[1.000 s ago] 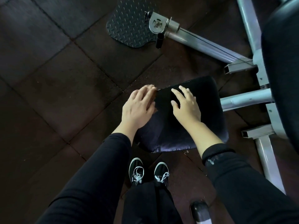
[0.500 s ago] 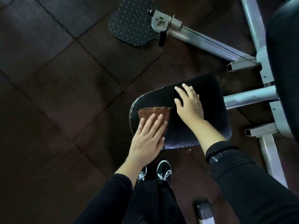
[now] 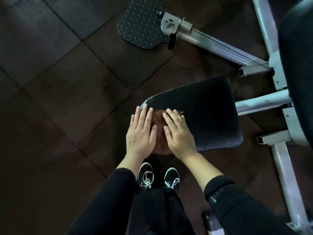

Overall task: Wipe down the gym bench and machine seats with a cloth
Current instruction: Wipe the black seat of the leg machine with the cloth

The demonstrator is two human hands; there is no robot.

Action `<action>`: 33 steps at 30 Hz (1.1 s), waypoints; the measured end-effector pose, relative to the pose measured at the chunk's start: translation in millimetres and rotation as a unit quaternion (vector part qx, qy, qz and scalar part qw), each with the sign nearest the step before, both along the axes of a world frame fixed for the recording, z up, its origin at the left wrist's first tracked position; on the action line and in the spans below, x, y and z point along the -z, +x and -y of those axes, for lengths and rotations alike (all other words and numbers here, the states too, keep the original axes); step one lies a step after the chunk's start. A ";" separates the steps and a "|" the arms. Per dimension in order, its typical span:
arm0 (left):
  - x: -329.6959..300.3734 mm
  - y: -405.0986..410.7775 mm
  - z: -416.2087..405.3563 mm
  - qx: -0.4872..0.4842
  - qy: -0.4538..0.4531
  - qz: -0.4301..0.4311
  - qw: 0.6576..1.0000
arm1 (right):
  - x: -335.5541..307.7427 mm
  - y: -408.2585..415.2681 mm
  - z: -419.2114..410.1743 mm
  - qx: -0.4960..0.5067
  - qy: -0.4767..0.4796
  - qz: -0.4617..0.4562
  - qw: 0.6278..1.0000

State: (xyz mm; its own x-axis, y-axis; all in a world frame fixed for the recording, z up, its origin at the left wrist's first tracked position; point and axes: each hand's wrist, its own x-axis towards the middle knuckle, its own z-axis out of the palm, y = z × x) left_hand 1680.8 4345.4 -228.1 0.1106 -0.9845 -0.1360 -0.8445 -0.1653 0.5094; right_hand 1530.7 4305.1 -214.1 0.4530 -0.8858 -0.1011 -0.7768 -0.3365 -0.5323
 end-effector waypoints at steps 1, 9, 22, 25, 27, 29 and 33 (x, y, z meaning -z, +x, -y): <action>2.1 5.9 0.6 -0.011 0.018 -0.001 1.000 | 1.6 2.7 -2.3 -0.002 0.006 -0.015 1.000; 12.5 47.0 4.1 0.046 0.023 -0.124 0.991 | 10.2 46.7 -23.2 -0.020 -0.026 -0.146 0.989; 14.2 45.8 2.8 0.048 0.023 -0.116 0.992 | 14.4 -22.5 -15.4 -0.065 -0.072 -0.144 0.985; 12.8 48.1 5.5 0.058 0.020 -0.061 0.996 | 14.7 11.3 -14.8 -0.057 -0.077 -0.142 0.985; 13.5 53.8 7.2 0.070 0.022 -0.055 0.996 | 18.3 26.0 -26.1 -0.116 -0.103 -0.126 0.980; 14.7 59.1 7.0 0.082 0.027 -0.051 0.995 | 21.5 22.5 -43.6 -0.207 -0.112 -0.122 0.964; 13.9 58.3 5.5 0.088 0.020 -0.047 0.995 | 22.1 -26.2 -49.3 -0.293 -0.123 -0.129 0.939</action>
State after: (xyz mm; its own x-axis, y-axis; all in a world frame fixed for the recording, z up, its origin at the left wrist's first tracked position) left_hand 1739.1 4339.8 -242.0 -0.0778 -0.9811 -0.1771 -0.8112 -0.0409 0.5833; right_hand 1504.6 4354.4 -236.2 0.8582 -0.5038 -0.0988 -0.5130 -0.8344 -0.2014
